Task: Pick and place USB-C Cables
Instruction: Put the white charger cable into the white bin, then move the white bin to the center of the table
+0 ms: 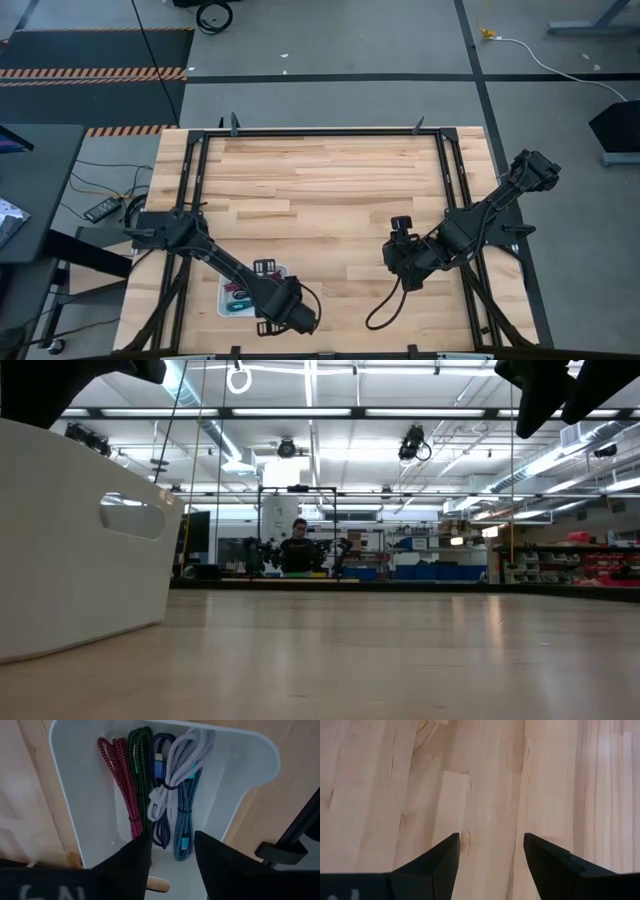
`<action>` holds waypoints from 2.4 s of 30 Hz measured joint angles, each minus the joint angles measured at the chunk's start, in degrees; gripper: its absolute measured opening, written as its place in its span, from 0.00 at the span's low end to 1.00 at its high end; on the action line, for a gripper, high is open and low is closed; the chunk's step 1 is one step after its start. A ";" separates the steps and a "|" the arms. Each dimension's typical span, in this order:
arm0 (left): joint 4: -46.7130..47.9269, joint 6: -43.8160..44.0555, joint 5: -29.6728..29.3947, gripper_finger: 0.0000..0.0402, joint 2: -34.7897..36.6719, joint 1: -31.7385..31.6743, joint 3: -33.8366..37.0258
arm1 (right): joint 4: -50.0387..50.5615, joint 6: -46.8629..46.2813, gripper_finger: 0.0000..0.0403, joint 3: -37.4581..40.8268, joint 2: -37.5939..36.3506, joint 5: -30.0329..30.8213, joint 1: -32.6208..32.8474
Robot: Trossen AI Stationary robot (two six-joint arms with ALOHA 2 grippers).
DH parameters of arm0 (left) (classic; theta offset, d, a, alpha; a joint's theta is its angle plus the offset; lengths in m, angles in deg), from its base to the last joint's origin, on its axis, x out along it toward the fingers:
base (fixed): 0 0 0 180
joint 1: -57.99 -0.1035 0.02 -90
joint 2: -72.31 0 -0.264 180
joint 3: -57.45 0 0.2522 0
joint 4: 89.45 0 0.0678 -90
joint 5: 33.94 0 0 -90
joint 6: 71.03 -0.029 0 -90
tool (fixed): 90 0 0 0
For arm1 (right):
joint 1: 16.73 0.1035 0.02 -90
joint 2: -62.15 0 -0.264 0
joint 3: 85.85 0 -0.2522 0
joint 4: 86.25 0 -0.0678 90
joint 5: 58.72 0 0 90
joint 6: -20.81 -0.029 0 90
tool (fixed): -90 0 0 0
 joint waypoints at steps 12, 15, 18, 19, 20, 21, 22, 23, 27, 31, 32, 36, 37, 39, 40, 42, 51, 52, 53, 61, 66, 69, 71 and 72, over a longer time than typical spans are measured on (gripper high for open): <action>0.00 -0.52 -6.80 0.43 0.26 -0.26 0.00 | -1.49 0.66 0.56 0.00 0.00 0.01 0.00; -0.02 -4.10 -10.12 0.43 0.26 -0.51 0.00 | -1.97 0.96 0.56 0.00 0.02 0.01 0.00; -0.03 -6.80 -12.88 0.43 0.26 -1.63 0.00 | -2.09 1.05 0.56 0.00 0.00 0.01 0.00; -0.02 -7.25 -13.25 0.43 0.31 -2.13 0.00 | -2.09 1.05 0.56 0.00 0.00 0.01 0.00; -0.02 -7.44 -13.52 0.43 0.40 -2.59 0.00 | -2.09 1.07 0.56 0.00 0.01 0.01 0.00; -0.04 -7.50 -13.96 0.43 0.48 -3.05 0.00 | -2.09 1.06 0.56 0.00 0.01 0.01 0.00; 0.00 -7.51 -14.88 0.43 0.52 -3.41 0.00 | -2.09 1.07 0.56 0.00 0.00 0.01 0.00; 0.00 -7.63 -15.90 0.43 0.52 -3.67 0.00 | -2.07 1.07 0.56 0.00 0.00 0.01 0.00; -0.53 -7.76 -20.20 0.43 0.55 -4.15 0.00 | -2.07 1.07 0.56 0.00 0.00 0.01 0.00; -6.49 -6.97 -24.68 0.43 0.99 -3.49 0.00 | -2.07 1.07 0.56 0.00 0.00 0.01 0.00; -8.35 -6.67 -25.83 0.43 1.37 -3.20 0.00 | -2.07 1.07 0.56 0.00 0.00 0.01 0.00; -15.03 -3.87 -30.95 0.43 4.46 -1.53 0.00 | -2.11 1.07 0.56 -0.02 0.01 0.03 0.00; -17.13 -3.19 -32.31 0.43 5.38 -0.98 0.00 | -2.08 1.07 0.56 -0.02 0.00 0.01 0.00; -21.85 -3.13 -34.30 0.43 7.58 -0.10 0.00 | -2.13 0.98 0.56 -0.02 0.00 0.03 0.00; -24.02 -3.57 -35.05 0.43 8.69 0.39 -0.01 | -2.09 0.86 0.56 -0.02 0.00 0.03 0.00; -28.05 -5.58 -35.96 0.43 10.78 1.21 -0.04 | -2.13 0.79 0.56 -0.02 0.00 0.03 0.00; -46.84 -21.15 -29.16 0.43 16.17 3.40 -0.07 | -2.11 0.87 0.56 -0.02 0.00 0.03 0.00; -46.75 -22.36 -28.99 0.43 16.40 3.43 -0.07 | -2.13 0.77 0.56 -0.02 0.00 0.03 0.00; -46.56 -23.33 -28.93 0.43 16.55 3.45 -0.07 | -2.13 0.73 0.56 -0.02 0.00 0.03 0.00; -52.70 -29.02 -22.01 0.43 16.62 2.10 -0.02 | -2.11 0.59 0.56 -0.02 0.00 0.03 0.44; -58.42 -34.23 -17.45 0.43 16.61 1.60 0.00 | -2.09 -0.07 0.56 -0.02 0.00 -1.02 0.44; -58.96 -35.89 -17.08 0.43 16.61 1.60 0.00 | -2.07 -0.46 0.56 -0.02 0.00 -1.04 0.44; -60.78 -36.48 -15.21 0.43 16.61 1.59 0.34 | -2.07 -0.44 0.56 -0.02 0.00 -1.04 0.44; -64.71 -37.43 -13.20 0.43 16.62 1.37 1.56 | -2.07 -0.44 0.56 -0.02 0.00 -1.11 0.44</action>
